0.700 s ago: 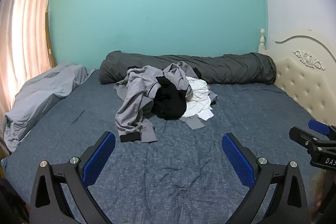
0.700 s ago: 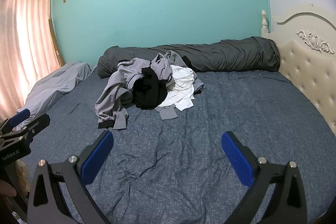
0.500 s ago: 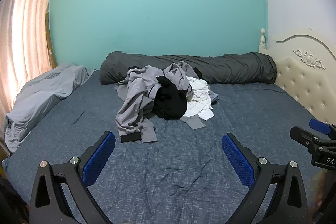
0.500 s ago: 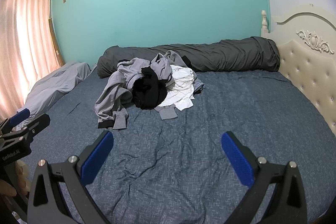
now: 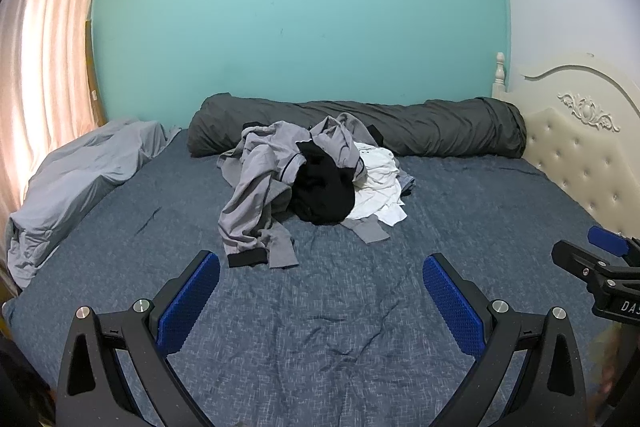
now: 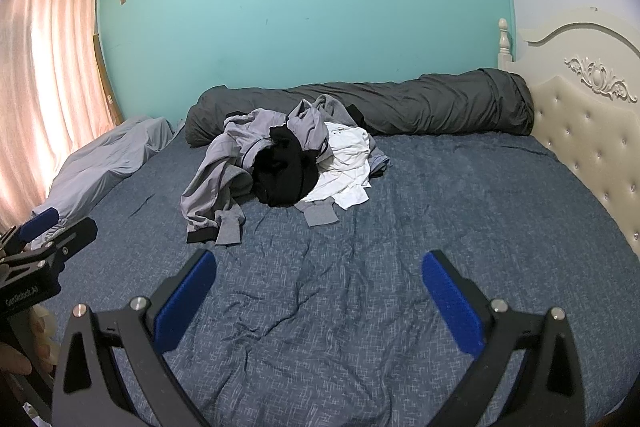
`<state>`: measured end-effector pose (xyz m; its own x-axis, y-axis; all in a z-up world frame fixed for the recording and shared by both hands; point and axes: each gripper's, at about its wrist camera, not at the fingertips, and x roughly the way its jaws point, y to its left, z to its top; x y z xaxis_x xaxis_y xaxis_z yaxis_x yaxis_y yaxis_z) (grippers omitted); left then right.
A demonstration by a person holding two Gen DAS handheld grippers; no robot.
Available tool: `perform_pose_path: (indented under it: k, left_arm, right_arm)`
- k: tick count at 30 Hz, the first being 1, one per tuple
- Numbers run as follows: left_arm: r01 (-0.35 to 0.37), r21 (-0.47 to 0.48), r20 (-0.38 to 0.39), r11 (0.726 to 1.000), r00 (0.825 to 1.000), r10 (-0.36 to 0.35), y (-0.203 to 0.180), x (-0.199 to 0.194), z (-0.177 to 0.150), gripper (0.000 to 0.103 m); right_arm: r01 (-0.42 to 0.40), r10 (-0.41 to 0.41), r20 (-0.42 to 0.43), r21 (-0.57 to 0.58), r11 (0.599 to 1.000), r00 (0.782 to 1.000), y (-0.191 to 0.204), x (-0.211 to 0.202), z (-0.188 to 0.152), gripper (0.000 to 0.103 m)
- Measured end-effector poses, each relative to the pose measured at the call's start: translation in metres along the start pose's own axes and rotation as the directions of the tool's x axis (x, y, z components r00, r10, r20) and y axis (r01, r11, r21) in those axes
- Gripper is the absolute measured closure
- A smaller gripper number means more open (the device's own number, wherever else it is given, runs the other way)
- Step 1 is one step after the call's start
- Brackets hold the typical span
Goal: Fold clothes
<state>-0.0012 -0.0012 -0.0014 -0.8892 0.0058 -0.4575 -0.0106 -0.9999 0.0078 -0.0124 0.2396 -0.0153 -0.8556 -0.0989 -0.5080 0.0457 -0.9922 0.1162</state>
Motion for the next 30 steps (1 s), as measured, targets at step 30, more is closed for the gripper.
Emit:
perform_pose_path:
  k: [30]
  left_arm:
    - [0.009,-0.004,-0.016,1.000,1.000,-0.009,0.0003,0.0058,0.0015,0.000]
  right_arm:
    - [-0.005,0.005,-0.006,0.013,1.000,1.000,-0.0057,0.0031,-0.0006,0.000]
